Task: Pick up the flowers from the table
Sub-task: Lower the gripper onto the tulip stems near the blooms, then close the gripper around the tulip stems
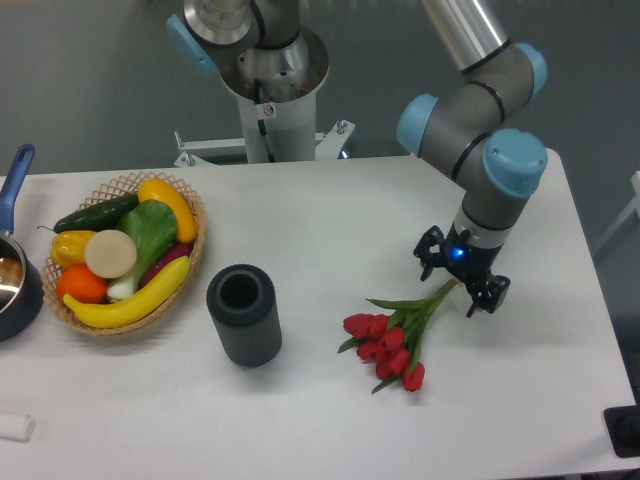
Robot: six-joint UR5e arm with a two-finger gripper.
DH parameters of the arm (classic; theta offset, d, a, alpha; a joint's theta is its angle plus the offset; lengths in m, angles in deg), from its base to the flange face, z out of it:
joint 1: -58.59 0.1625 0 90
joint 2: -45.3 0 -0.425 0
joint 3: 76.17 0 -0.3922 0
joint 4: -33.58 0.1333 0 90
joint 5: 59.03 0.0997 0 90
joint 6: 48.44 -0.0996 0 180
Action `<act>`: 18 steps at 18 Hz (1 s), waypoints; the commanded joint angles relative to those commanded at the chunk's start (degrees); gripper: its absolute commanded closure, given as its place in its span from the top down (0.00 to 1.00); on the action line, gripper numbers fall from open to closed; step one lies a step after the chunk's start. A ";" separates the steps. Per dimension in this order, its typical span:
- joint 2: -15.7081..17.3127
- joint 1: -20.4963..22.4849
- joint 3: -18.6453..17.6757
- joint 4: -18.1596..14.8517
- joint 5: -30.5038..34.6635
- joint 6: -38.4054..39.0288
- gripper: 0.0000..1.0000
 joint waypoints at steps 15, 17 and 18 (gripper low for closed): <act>-0.18 -0.36 -1.06 1.05 0.80 0.53 0.59; -0.18 -0.36 -0.97 1.32 0.80 1.23 0.55; -0.18 -0.36 -0.97 1.41 0.80 2.10 0.52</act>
